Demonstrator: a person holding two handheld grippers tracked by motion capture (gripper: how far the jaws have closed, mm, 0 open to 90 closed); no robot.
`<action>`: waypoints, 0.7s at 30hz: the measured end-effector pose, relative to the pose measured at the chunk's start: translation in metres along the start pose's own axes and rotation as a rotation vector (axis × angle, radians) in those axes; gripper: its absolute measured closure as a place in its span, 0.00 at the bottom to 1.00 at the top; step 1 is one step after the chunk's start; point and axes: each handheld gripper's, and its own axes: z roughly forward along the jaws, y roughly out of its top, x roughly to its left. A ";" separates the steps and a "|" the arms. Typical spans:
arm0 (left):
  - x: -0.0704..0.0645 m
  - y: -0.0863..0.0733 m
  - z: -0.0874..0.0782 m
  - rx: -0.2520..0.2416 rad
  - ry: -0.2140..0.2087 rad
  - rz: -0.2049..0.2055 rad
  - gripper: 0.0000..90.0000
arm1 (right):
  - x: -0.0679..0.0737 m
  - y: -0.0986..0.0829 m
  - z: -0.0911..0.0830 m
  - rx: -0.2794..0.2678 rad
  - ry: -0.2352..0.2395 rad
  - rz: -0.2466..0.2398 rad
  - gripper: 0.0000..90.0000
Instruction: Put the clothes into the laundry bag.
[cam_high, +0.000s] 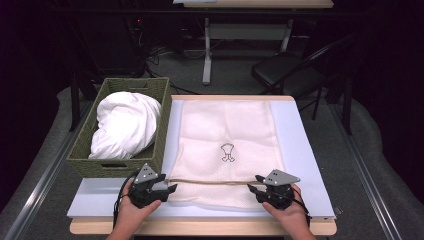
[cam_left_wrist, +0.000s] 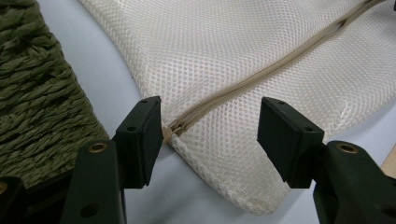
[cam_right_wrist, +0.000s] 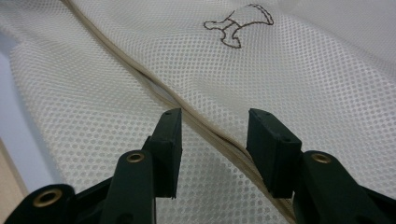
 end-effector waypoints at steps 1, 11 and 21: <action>0.000 0.000 0.000 0.000 0.000 0.000 0.45 | 0.000 0.000 0.000 0.000 0.000 0.000 0.62; 0.000 -0.001 -0.003 -0.009 0.010 -0.001 0.45 | 0.004 0.001 0.003 0.022 0.003 0.006 0.60; -0.001 -0.001 -0.004 -0.007 0.003 -0.010 0.47 | 0.003 0.001 0.001 0.024 -0.011 0.027 0.59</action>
